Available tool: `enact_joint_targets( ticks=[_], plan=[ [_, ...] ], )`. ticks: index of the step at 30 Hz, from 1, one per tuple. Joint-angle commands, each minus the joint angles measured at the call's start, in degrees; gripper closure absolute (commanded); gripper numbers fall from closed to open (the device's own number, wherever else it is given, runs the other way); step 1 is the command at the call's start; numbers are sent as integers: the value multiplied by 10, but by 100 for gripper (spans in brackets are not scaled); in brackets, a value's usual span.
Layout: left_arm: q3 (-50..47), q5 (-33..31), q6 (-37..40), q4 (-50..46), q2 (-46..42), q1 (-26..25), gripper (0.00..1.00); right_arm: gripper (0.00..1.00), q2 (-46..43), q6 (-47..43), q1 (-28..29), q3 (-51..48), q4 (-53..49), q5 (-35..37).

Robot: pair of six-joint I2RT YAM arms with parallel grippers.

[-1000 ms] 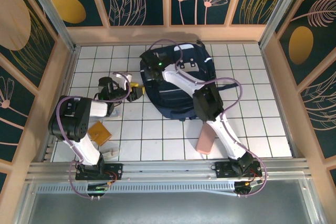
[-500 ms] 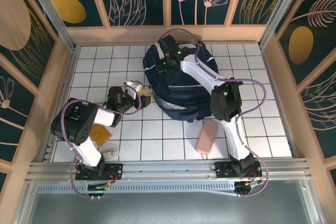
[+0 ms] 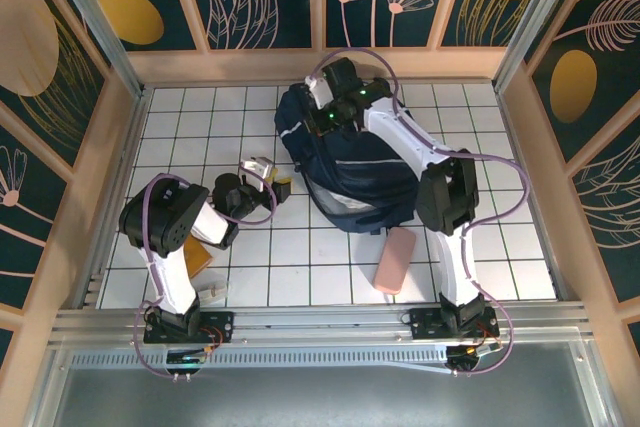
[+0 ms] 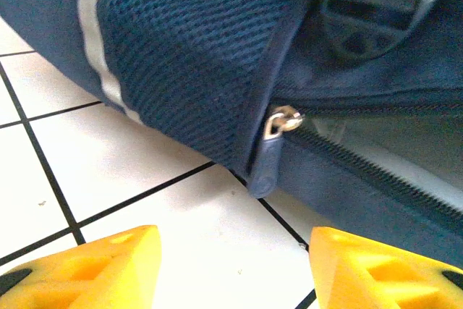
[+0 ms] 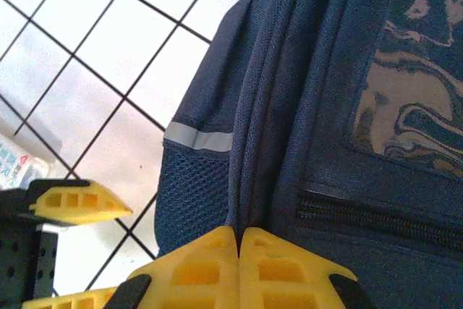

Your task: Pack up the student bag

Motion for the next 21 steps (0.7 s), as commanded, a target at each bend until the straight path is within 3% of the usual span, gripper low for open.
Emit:
enact_joint_targets(
  ticks=[1, 10, 13, 14, 21],
  plan=[
    [22, 17, 27, 7, 16, 2, 45, 100, -50, -65, -1, -12, 13, -55],
    [24, 101, 38, 33, 21, -1, 51, 100, -41, -59, 27, -10, 16, -59],
    [24, 183, 74, 44, 26, -3, 71, 100, -37, -62, 35, -10, 16, -55],
    [21, 192, 85, 51, 28, -4, 71, 100, -35, -61, 36, -10, 15, -53],
    [48, 154, 94, -2, 34, -6, 68, 100, -47, -63, 43, -15, 15, -50]
  ],
)
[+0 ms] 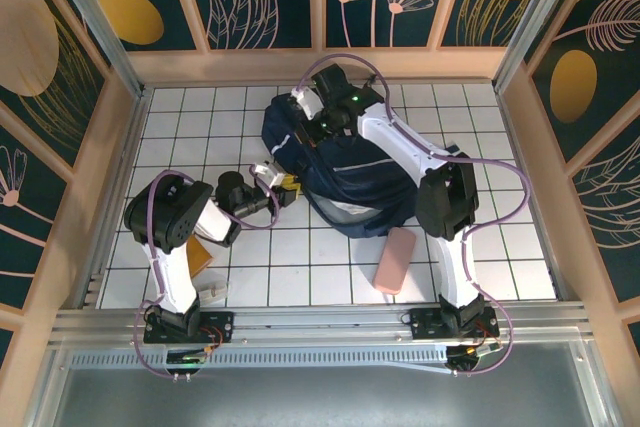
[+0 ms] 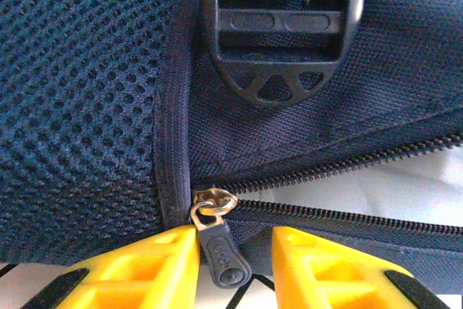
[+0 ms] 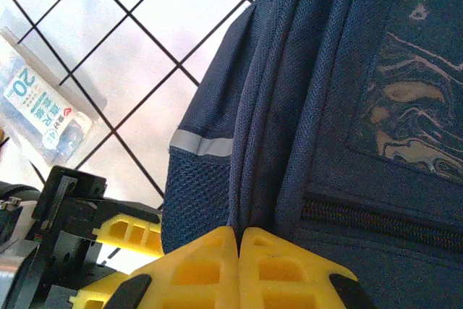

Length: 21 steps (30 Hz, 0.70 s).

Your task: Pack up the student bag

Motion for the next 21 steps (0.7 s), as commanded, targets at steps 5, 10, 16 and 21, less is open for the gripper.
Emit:
enact_joint_targets(
  ticks=[5, 10, 16, 21],
  plan=[
    [24, 15, 25, -12, 11, -2, 89, 100, -33, -12, 7, -6, 28, -14],
    [-4, 9, 16, 37, 4, -3, 100, 100, -24, 19, 3, -3, 37, 18],
    [-39, -3, 17, 60, -2, -13, 100, 100, -5, 72, -5, 3, 75, 57],
    [-55, -11, 11, 82, -5, -29, 100, 100, 16, 105, -5, 13, 108, 62]
  ],
)
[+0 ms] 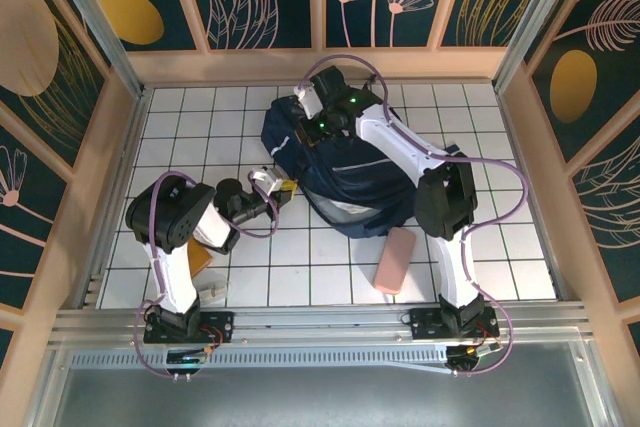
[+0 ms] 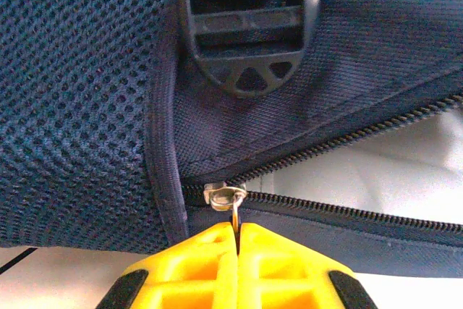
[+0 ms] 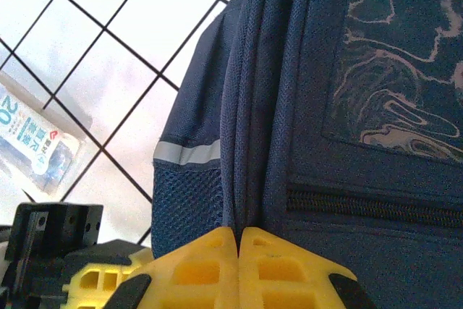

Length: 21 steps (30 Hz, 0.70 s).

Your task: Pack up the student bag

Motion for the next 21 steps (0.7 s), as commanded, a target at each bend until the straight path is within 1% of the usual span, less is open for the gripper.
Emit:
enact_joint_targets(
  ticks=[1, 4, 8, 11, 15, 17, 21],
  plan=[
    [-14, 21, -4, 24, -9, -18, 100, 100, 16, 34, -4, 23, 95, 26],
    [-11, 19, -19, 26, -17, -24, 100, 100, 35, 40, 9, 34, 99, 29],
    [-20, 19, -31, 27, -35, -45, 100, 100, 61, 57, 27, 44, 112, 61],
    [-35, 21, -33, 27, -51, -71, 100, 100, 81, 76, 34, 44, 142, 81],
    [-55, 17, -37, 12, -82, -105, 100, 100, 125, 57, 42, 87, 156, 123],
    [-58, 12, -38, -8, -102, -122, 100, 100, 156, 60, 42, 123, 163, 143],
    [-36, 16, -28, -82, -137, -156, 100, 100, 198, 85, 38, 161, 208, 153]
  ],
)
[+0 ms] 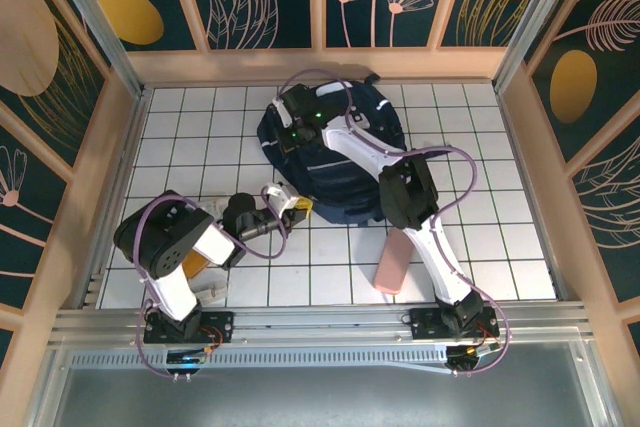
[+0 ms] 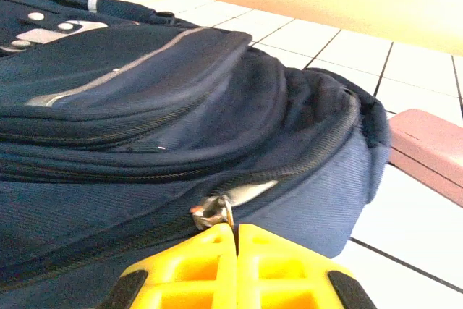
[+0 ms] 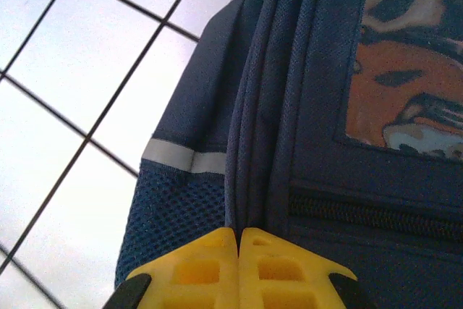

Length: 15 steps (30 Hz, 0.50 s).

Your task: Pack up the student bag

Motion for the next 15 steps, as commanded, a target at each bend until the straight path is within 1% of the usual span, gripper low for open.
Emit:
enact_joint_targets(
  ticks=[1, 5, 9, 10, 12, 13, 14, 15],
  plan=[
    [24, 52, 5, -47, -40, -44, 100, 100, 29, 27, -7, 44, 145, 38],
    [55, 65, 4, -67, -36, -65, 100, 100, 50, 69, -9, 38, 199, 17],
    [84, 73, 3, -80, -25, -90, 100, 100, 63, 79, -15, 36, 213, 7],
    [85, 72, -3, -69, -11, -93, 100, 100, 63, 76, -18, 36, 213, -7],
    [70, 60, -46, -18, -8, -94, 100, 100, 57, 71, -26, 35, 202, -37],
    [59, 33, -69, -1, -17, -92, 100, 100, 50, 66, -32, 33, 190, -49],
    [58, 12, -99, -15, -45, -84, 98, 93, 39, 59, -39, 27, 179, -62],
    [70, 12, -119, -54, -62, -73, 92, 87, 25, 52, -45, 17, 173, -73]
  ],
)
